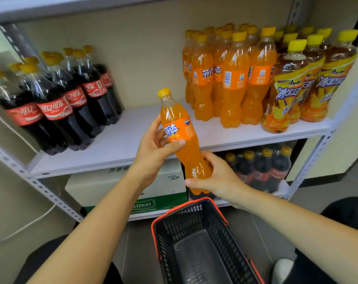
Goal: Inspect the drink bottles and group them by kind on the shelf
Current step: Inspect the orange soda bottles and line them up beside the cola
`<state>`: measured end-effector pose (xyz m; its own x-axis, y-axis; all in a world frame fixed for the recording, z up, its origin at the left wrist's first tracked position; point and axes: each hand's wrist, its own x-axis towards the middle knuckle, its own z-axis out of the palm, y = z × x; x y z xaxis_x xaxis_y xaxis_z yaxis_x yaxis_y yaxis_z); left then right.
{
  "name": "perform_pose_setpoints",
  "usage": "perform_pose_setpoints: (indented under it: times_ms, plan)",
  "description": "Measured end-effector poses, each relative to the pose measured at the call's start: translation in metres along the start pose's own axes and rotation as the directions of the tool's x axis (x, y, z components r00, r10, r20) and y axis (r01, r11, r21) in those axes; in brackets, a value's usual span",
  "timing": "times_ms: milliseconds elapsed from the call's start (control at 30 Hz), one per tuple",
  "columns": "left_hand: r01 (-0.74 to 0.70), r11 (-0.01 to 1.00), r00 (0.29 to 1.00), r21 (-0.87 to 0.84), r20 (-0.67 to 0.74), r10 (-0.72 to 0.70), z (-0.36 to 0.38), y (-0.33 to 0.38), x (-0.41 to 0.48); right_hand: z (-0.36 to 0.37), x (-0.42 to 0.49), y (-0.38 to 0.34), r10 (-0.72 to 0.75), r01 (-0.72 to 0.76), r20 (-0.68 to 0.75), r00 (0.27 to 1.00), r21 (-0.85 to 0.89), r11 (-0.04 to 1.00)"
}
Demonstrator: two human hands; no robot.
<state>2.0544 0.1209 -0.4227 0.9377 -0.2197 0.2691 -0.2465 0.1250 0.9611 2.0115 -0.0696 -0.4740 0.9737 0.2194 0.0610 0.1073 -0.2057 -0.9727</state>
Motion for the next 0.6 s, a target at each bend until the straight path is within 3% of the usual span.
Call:
perform_pose_setpoints:
  times_ms: [200, 300, 433, 600]
  plan:
    - [-0.001, 1.0, 0.998, -0.013, -0.063, 0.0, -0.003, -0.002, -0.003, 0.005, -0.005, -0.003, 0.028, -0.029, -0.044, 0.999, -0.013, 1.0]
    - [0.017, 1.0, 0.991, 0.006, -0.132, -0.016, -0.006, 0.0, -0.003, 0.006, -0.007, -0.003, 0.071, -0.068, -0.014, 0.997, 0.145, 0.987]
    - [0.069, 0.996, 0.983, -0.062, -0.166, -0.078, -0.008, 0.006, -0.001, 0.006, -0.009, -0.008, 0.128, -0.172, 0.128, 0.984, 0.445, 0.879]
    - [0.089, 0.962, 0.99, -0.257, -0.083, -0.114, -0.013, 0.005, 0.0, 0.001, -0.008, -0.015, 0.161, -0.275, 0.249, 0.955, 0.536, 0.798]
